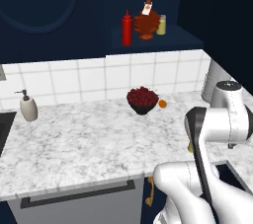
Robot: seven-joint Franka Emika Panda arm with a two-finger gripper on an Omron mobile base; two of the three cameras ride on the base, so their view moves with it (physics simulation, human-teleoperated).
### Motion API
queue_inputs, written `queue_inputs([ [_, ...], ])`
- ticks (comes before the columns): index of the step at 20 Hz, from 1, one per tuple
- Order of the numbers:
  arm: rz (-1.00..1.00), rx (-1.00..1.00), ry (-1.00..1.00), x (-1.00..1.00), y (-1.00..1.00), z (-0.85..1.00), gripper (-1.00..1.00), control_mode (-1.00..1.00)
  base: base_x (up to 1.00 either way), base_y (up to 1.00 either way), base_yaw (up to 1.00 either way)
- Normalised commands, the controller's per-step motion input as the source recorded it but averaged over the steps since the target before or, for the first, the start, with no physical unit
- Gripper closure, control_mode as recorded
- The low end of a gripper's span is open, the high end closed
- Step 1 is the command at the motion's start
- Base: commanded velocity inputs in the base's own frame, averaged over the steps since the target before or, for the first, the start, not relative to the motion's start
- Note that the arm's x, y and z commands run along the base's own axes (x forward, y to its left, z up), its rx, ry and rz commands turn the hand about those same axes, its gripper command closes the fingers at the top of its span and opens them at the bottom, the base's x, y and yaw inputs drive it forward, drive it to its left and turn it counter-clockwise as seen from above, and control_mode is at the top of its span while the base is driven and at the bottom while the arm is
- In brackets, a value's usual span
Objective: Put the shaker and condiment bottle from the counter next to their counterparts in the cabinet.
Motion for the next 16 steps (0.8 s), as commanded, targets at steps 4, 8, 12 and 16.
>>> queue_inputs([
  [4, -0.01, 0.00, -0.17, 0.59, 0.02, -0.15, -1.00, -1.00, 0.00, 0.00, 0.00],
  [8, -0.06, 0.00, -0.28, 0.91, 0.08, -0.02, -1.00, -1.00, 0.00, 0.00, 0.00],
  [12, 0.02, 0.00, -0.06, 0.09, 0.09, -0.04, -1.00, -1.00, 0.00, 0.00, 0.00],
  [16, 0.01, 0.00, -0.07, 0.24, 0.00, -0.29, -1.00, -1.00, 0.00, 0.00, 0.00],
])
